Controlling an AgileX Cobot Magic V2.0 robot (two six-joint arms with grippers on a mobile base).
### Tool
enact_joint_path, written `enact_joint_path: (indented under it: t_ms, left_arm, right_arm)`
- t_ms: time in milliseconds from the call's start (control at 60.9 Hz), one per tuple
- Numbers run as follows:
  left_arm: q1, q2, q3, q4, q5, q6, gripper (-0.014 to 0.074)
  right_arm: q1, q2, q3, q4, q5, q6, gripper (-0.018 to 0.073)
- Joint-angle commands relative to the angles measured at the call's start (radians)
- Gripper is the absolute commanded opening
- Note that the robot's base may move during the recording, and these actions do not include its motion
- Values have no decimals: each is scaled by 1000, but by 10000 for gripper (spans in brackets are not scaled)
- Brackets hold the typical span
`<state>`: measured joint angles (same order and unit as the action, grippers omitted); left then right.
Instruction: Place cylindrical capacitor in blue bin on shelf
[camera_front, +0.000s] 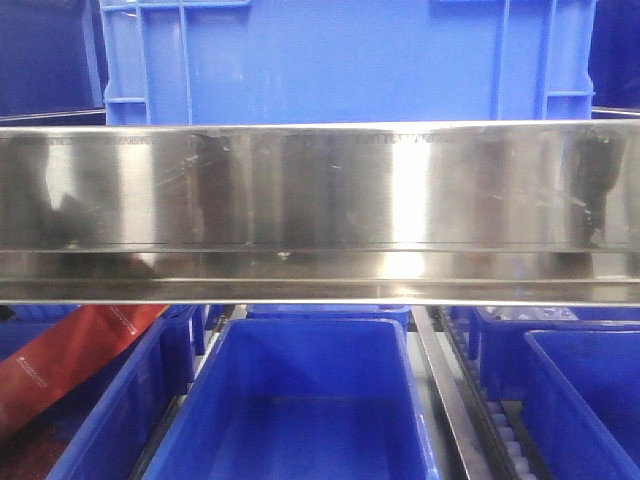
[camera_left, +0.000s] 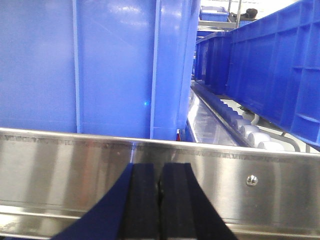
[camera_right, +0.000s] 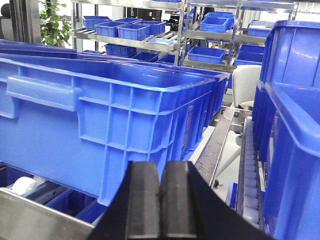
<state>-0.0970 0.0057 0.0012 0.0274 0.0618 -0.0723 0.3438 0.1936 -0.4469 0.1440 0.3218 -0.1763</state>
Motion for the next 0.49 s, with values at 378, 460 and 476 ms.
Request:
enact_joint_path:
  t_ms: [378,460,476]
  left_arm:
    - [2,-6,-1,-5,-26,2,-111]
    - [2,-6,-1,-5,-26,2,-111]
    - [2,-6,-1,-5,-26,2,-111]
  right_arm:
    - [-116,-7,35,27,-92,-9,-162]
    - [-197,-9,62,27,-99,-5,-162]
    - [-216,-14,70,27,-99,-1,-162]
